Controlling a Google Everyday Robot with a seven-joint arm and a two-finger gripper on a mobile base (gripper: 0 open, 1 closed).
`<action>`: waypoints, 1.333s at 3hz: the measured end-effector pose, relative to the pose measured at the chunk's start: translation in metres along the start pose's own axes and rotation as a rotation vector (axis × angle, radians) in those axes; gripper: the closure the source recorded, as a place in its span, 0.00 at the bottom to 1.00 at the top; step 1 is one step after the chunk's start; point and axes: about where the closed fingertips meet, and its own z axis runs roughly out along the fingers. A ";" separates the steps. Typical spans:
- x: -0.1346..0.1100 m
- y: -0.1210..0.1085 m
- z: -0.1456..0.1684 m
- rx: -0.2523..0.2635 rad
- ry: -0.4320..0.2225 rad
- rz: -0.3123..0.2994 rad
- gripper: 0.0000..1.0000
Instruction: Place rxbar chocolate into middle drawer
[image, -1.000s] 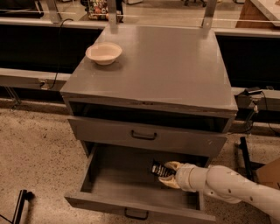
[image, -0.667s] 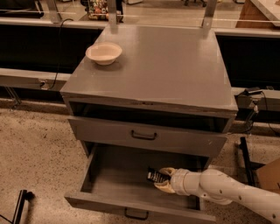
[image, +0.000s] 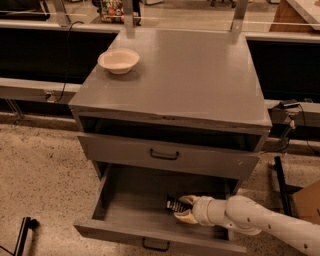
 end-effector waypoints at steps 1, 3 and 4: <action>0.000 0.001 0.001 -0.003 -0.001 0.000 0.36; -0.002 0.003 0.003 -0.008 -0.003 -0.001 0.00; -0.008 0.008 0.003 -0.020 0.006 -0.004 0.00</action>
Offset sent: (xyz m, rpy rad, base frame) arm -0.0003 0.0014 -0.0005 0.0013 0.0011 0.0021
